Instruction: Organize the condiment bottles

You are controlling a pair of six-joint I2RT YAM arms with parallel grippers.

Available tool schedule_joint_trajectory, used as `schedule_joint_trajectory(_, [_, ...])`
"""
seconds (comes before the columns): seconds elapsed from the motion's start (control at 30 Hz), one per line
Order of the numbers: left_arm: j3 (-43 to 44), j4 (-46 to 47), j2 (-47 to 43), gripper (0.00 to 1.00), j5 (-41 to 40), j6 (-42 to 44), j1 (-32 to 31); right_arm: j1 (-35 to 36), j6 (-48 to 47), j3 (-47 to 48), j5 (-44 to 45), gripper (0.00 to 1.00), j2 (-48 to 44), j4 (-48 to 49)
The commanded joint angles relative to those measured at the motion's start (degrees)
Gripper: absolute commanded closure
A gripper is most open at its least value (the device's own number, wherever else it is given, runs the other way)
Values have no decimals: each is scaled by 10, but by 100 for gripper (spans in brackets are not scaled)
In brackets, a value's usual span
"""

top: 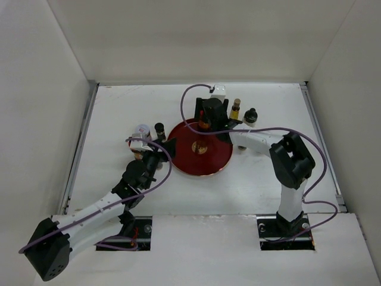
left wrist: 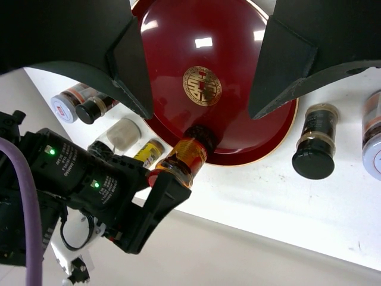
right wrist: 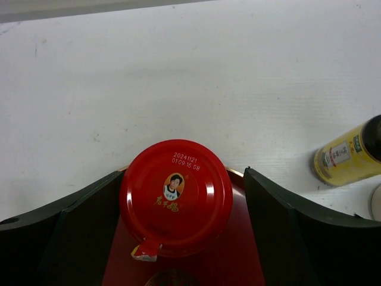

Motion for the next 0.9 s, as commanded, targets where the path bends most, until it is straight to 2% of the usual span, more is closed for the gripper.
schedule_joint_trajectory(0.0, [3, -1, -32, 37, -12, -4, 7, 0, 10, -29, -7, 12, -69, 35])
schedule_joint_trajectory(0.1, [32, -68, -56, 36, -41, -9, 12, 0, 10, -80, -13, 9, -134, 35])
schedule_joint_trajectory(0.23, [108, -244, -68, 30, -113, -26, 14, 0, 16, -182, -27, 9, -232, 55])
schedule_joint_trajectory(0.27, [129, -291, -67, 27, -130, -31, 16, 0, 24, -210, -32, 14, -256, 62])
schedule_joint_trajectory(0.37, [168, -398, -67, 21, -166, -46, 26, 0, 45, -286, -57, 45, -312, 78])
schedule_joint_trajectory(0.4, [175, -422, -68, 19, -174, -50, 33, 0, 48, -304, -63, 51, -325, 86])
schedule_joint_trajectory(0.5, [188, -471, -63, 14, -188, -60, 61, 0, 51, -339, -86, 57, -339, 108])
schedule_joint_trajectory(0.57, [200, -492, -41, 11, -181, -63, 82, 0, 50, -350, -95, 55, -338, 119])
schedule_joint_trajectory(0.6, [206, -500, -26, 9, -174, -64, 90, 1, 48, -355, -95, 50, -337, 126])
schedule_joint_trajectory(0.7, [219, -511, 17, 9, -161, -69, 112, 10, 51, -378, -92, 23, -339, 153])
schedule_joint_trajectory(0.73, [221, -508, 30, 8, -158, -70, 120, 11, 51, -388, -90, 17, -342, 167])
schedule_joint_trajectory(0.87, [238, -501, 89, 8, -134, -67, 154, 11, 70, -419, -100, 10, -349, 199])
